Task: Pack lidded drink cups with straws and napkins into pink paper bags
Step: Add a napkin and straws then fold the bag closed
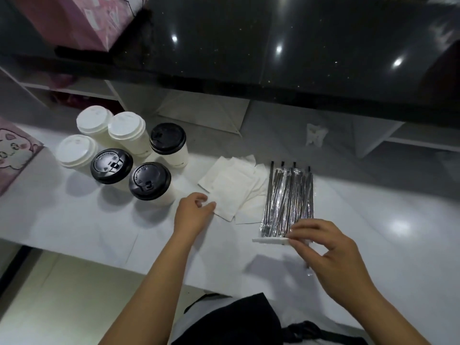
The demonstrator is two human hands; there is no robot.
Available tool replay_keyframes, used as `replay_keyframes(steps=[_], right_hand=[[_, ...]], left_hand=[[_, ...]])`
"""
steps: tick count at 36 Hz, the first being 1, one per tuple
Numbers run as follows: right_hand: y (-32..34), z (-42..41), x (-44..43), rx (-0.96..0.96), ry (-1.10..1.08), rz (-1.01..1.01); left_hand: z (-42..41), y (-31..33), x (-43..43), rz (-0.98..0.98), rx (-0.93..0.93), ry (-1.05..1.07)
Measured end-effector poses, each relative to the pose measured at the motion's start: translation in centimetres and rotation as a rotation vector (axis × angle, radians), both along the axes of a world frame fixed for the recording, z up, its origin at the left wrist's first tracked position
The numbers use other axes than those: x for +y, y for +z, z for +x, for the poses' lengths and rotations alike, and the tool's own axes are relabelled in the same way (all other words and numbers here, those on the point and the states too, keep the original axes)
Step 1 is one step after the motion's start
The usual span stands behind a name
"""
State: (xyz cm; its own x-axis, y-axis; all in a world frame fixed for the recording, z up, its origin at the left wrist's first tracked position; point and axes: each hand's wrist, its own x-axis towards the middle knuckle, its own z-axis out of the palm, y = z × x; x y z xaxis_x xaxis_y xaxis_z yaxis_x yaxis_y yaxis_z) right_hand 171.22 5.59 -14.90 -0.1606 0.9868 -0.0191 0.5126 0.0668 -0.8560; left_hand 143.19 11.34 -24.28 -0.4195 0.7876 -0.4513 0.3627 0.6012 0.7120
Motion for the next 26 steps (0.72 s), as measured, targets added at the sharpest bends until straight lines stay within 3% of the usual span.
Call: replay_keyframes(steps=[9, 13, 19, 26], right_hand=[[0.4, 0.0, 0.8, -0.028, -0.017, -0.033], [1.3, 0.3, 1.6, -0.049, 0.074, -0.037], [3.4, 0.3, 2.9, -0.016, 0.210, -0.039], [3.4, 0.8, 3.2, 0.113, 0.238, -0.100]], left_hand=[[0.2, 1.7, -0.3, 0.186, -0.055, 0.021], [1.3, 5.3, -1.1, 0.328, -0.060, -0.144], [3.8, 11.0, -1.5, 0.272, -0.368, -0.605], [5.6, 12.0, -2.0, 0.187, -0.440, -0.728]])
